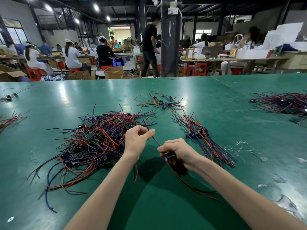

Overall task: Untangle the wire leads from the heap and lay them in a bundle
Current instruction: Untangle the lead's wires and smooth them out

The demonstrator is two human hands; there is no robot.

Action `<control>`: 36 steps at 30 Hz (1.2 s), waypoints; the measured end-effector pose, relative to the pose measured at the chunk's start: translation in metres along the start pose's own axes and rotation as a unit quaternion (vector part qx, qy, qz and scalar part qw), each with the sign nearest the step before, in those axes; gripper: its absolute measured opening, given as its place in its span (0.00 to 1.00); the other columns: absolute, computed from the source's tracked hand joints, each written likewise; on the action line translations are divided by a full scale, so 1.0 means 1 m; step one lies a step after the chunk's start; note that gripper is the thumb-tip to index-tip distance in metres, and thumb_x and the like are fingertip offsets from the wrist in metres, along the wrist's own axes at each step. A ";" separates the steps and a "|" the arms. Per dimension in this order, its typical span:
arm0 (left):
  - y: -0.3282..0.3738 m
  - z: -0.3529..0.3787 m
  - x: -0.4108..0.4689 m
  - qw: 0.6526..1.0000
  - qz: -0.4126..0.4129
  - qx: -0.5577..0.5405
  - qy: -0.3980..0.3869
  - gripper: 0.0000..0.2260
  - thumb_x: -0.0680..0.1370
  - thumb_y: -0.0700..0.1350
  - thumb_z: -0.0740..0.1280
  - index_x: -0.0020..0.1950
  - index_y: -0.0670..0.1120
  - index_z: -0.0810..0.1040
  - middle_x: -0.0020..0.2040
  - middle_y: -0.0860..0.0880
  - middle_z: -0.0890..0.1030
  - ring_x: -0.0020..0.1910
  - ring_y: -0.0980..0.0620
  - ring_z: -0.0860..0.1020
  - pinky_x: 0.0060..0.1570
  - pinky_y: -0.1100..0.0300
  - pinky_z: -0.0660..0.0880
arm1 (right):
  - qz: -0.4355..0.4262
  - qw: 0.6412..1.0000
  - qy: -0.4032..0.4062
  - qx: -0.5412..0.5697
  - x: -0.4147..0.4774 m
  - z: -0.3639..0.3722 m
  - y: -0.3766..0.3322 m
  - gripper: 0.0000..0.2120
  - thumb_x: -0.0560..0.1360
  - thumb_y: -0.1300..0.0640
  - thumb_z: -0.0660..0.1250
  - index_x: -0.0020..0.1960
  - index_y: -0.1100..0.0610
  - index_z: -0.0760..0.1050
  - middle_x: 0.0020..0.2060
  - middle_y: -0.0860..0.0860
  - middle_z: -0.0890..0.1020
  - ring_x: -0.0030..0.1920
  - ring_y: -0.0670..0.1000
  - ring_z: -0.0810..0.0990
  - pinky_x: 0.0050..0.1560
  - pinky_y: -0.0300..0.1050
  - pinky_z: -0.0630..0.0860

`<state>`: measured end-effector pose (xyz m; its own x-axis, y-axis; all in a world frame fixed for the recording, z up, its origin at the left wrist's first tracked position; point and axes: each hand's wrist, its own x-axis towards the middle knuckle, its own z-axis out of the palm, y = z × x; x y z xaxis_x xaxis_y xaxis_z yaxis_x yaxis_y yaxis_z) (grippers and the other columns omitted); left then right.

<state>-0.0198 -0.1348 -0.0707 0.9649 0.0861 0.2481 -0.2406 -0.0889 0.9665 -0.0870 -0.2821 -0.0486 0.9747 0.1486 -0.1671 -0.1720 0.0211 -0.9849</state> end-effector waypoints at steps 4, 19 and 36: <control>-0.001 -0.007 0.006 0.998 0.018 0.043 0.046 0.10 0.70 0.42 0.76 0.32 0.47 0.77 0.27 0.54 0.76 0.27 0.58 0.70 0.33 0.63 0.69 | -0.006 1.000 -0.005 -0.016 0.001 0.002 0.002 0.19 0.71 0.66 0.69 0.22 0.56 0.74 0.25 0.52 0.78 0.21 0.47 0.68 0.23 0.33 0.62; 0.009 -0.023 0.012 0.983 0.053 0.119 0.131 0.08 0.72 0.46 0.74 0.36 0.47 0.79 0.34 0.51 0.80 0.34 0.54 0.76 0.40 0.59 0.74 | -0.026 0.998 -0.035 -0.044 0.000 0.002 0.005 0.13 0.71 0.64 0.70 0.30 0.60 0.72 0.25 0.51 0.78 0.21 0.46 0.69 0.22 0.34 0.62; 0.017 -0.026 0.014 0.984 -0.119 -0.093 0.092 0.07 0.72 0.40 0.73 0.37 0.42 0.78 0.30 0.48 0.74 0.25 0.56 0.71 0.29 0.63 0.70 | -0.045 0.989 -0.082 -0.111 -0.004 -0.002 0.003 0.12 0.73 0.61 0.70 0.31 0.58 0.75 0.24 0.46 0.79 0.21 0.43 0.71 0.21 0.33 0.65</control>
<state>-0.0129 -0.1092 -0.0487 0.9651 0.2619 0.0045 -0.0421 0.1380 0.9895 -0.0909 -0.2845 -0.0506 0.9453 0.3148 -0.0855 -0.0314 -0.1730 -0.9844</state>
